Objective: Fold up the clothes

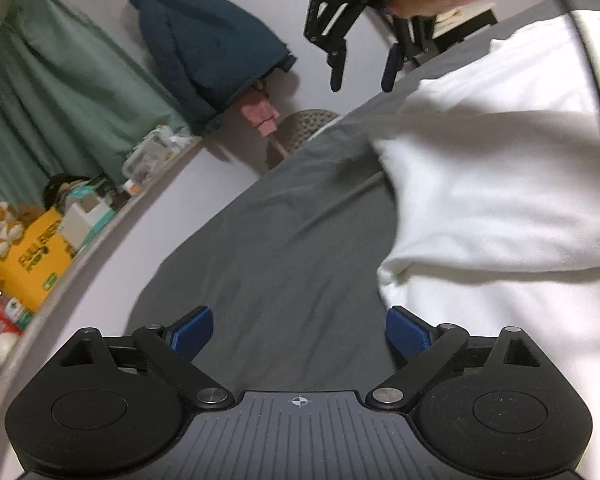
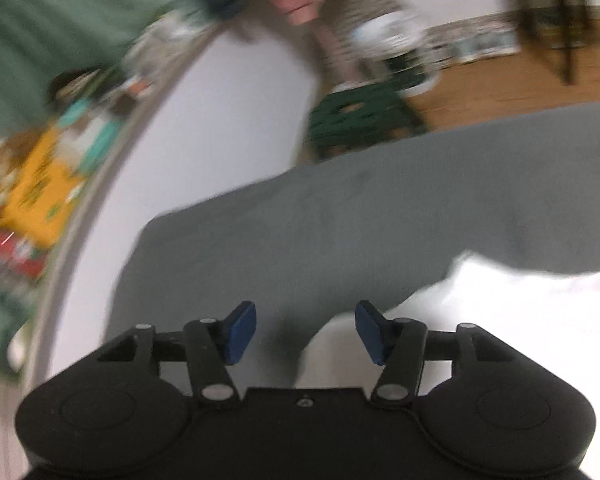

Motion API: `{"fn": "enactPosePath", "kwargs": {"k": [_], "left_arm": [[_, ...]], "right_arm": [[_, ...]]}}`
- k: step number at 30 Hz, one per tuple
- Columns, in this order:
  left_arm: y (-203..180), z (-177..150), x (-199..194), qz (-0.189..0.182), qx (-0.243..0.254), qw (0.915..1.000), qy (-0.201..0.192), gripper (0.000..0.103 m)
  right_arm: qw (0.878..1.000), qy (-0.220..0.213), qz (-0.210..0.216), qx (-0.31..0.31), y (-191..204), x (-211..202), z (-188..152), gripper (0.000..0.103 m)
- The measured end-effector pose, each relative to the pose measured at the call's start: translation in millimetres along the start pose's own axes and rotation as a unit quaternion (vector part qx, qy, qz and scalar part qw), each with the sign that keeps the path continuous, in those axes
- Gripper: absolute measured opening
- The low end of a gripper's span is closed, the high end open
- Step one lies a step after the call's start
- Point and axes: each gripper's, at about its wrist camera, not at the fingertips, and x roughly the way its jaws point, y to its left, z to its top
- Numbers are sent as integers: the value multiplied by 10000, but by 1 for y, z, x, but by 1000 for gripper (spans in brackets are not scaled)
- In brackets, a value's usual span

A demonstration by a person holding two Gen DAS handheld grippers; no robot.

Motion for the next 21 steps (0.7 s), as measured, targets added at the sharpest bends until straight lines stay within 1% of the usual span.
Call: {"fn": "enactPosePath", "kwargs": {"k": [1,2,3,4,5,6,8,10,12,14,15,16,17,19,21], "left_arm": [[3,0,-2,4,-87,10000,-21,94],[7,2,-4,-92,-269,9996,-76,94],[10,4,-5,-236,-471,9985,-152,94],[12,6,-7,-371,-644,9969,-257,94],[13,7,-8,-509,-797,9947,-395,94],[11,8,-9,-655,-912,9919,-589,94],[8,10,-9,-933,-1130,9845,-960,94],[3,14,-5,-1181,-1326,9767,-1208,94],[0,17,1,-1620,-1645,9656,-1193,94],[-2,15,9,-2249,-1850,9517,-973,94],[-2,15,11,-2478,-1861,9466,-890,94],[-4,14,12,-2599,-1783,9452,-847,94],[-5,14,12,-2668,-1694,9451,-830,94],[-7,15,10,-2691,-1442,9483,-866,94],[-10,15,8,-2874,-1222,9462,-842,94]], "right_arm": [[9995,218,204,-91,2,3,-6,53],[9984,433,332,-177,5,9,-13,50],[9971,605,346,-318,10,14,-24,49],[9959,750,262,-442,13,22,-30,47],[9952,803,65,-562,15,30,-37,47],[9949,791,-131,-617,14,38,-40,47],[9959,566,-270,-657,13,45,-43,36],[9970,322,-346,-605,12,49,-43,36],[9982,107,-374,-458,10,49,-37,36],[9984,-10,-377,-412,9,39,-34,38],[9984,-55,-297,-472,8,32,-36,40],[9981,-46,-179,-579,9,24,-38,44],[9978,19,-19,-661,8,15,-40,47],[9968,128,280,-735,3,-8,-51,49],[9965,275,509,-598,-9,-37,-77,49]]}}
